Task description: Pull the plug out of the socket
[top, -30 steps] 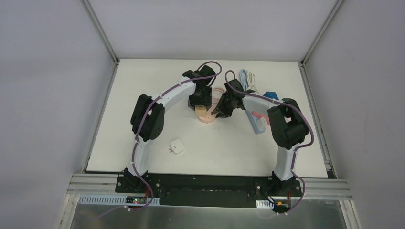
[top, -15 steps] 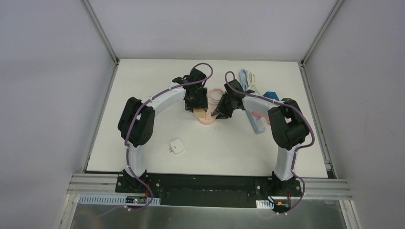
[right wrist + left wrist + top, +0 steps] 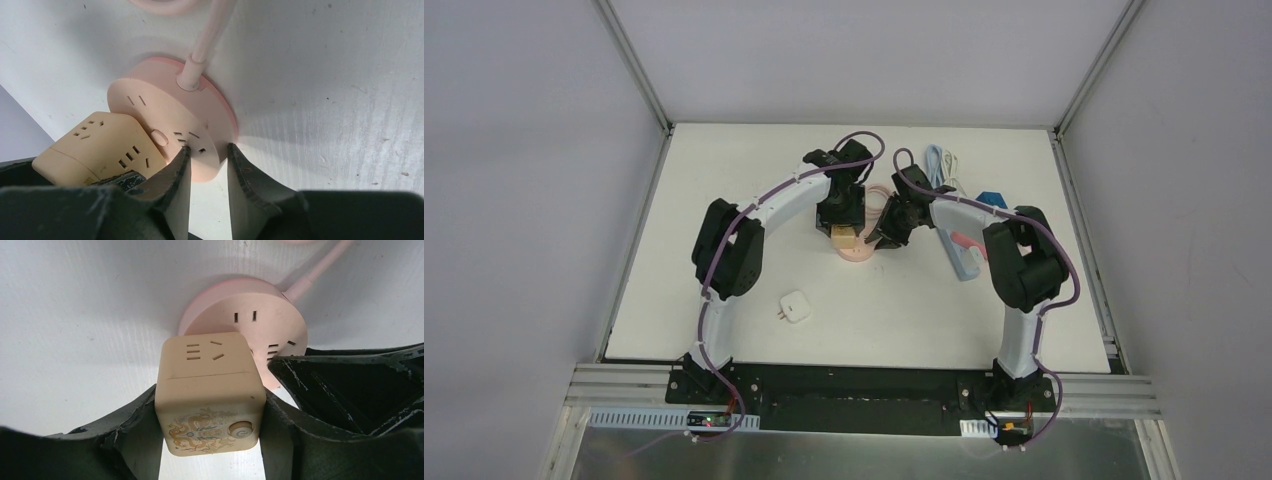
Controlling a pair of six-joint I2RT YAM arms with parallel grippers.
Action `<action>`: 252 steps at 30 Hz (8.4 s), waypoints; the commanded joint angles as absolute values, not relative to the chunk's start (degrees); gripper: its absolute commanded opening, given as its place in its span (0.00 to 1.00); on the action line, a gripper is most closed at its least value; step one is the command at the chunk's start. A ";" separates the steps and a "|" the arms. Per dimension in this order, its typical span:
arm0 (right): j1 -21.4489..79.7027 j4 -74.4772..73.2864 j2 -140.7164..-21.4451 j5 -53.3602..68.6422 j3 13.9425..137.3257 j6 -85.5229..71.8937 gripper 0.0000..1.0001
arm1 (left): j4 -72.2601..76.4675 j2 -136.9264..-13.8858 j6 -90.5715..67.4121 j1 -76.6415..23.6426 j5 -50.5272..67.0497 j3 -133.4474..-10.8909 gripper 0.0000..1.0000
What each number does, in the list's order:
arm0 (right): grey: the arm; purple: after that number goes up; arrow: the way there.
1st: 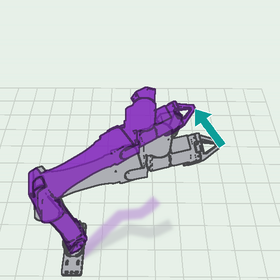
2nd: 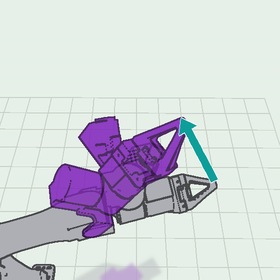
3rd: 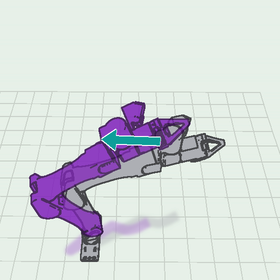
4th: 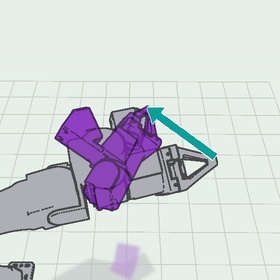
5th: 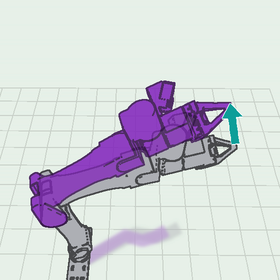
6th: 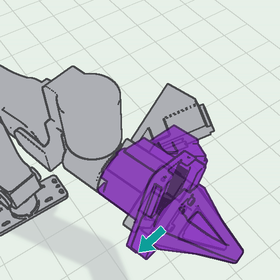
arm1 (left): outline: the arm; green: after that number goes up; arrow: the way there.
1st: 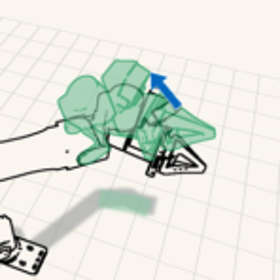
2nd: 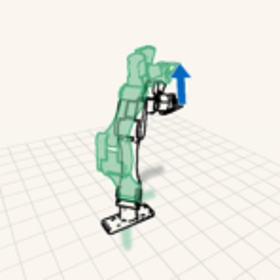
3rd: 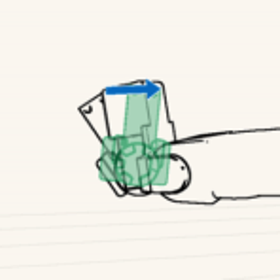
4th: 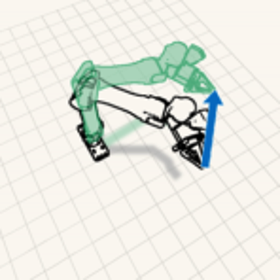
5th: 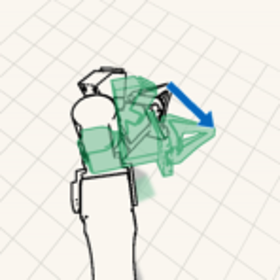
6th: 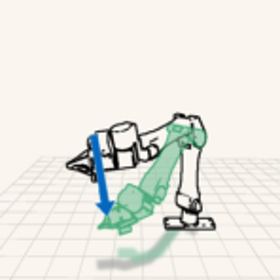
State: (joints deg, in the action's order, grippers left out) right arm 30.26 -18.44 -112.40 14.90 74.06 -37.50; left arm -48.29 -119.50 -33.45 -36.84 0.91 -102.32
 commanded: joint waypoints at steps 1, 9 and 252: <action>32.71 -21.88 -120.74 6.60 70.68 -36.87 0.21 | -47.12 -115.33 -30.62 -41.55 17.71 -103.39 0.00; 32.31 -20.87 -120.22 8.60 70.75 -37.17 0.21 | -22.81 -106.39 -38.49 -35.40 37.74 -86.97 0.00; 23.76 -33.40 -71.55 -2.29 60.09 -31.70 0.78 | -16.54 -107.30 -41.82 -37.95 36.13 -89.17 0.78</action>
State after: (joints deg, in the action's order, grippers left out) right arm 26.55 -36.77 -75.20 -4.91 59.81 -31.55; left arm -22.15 -104.27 -39.90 -36.47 33.12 -85.17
